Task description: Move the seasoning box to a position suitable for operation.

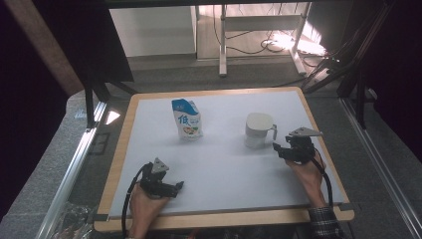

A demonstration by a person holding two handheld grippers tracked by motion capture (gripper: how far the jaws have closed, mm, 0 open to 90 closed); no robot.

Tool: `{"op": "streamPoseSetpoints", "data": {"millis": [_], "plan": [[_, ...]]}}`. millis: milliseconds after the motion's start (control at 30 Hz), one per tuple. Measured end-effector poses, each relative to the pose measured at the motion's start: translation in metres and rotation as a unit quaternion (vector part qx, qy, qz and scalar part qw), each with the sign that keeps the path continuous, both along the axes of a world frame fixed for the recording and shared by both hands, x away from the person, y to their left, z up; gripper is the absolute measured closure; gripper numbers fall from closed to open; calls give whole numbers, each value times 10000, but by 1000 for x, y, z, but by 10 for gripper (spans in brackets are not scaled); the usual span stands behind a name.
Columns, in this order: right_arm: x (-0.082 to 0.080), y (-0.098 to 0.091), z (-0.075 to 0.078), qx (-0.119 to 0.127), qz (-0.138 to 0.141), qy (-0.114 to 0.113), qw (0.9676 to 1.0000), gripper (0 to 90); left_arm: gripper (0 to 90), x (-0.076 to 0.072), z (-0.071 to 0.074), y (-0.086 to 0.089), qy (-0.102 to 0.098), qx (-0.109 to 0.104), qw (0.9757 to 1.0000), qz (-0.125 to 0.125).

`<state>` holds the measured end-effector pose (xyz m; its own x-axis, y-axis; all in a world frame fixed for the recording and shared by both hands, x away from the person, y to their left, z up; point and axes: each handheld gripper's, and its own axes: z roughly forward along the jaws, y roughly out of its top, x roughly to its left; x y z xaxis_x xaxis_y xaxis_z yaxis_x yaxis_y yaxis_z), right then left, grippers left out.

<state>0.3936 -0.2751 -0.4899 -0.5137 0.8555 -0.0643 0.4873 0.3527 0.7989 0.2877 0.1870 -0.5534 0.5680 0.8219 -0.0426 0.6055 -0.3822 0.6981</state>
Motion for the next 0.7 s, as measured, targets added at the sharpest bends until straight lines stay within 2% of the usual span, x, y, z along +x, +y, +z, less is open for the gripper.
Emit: {"op": "streamPoseSetpoints", "data": {"millis": [133,333,433,700], "plan": [[5,1,0,-33,-80,75,9999,455,21,0,0,0,0,-2,10000,1],[13,7,4,-78,-79,14,9999,513,21,0,0,0,0,-2,10000,0],[16,8,4,-78,-115,63,9999,529,21,0,0,0,-1,-2,10000,0],[30,14,3,128,-174,107,9997,587,22,0,0,0,-2,-1,10000,-2]]}}
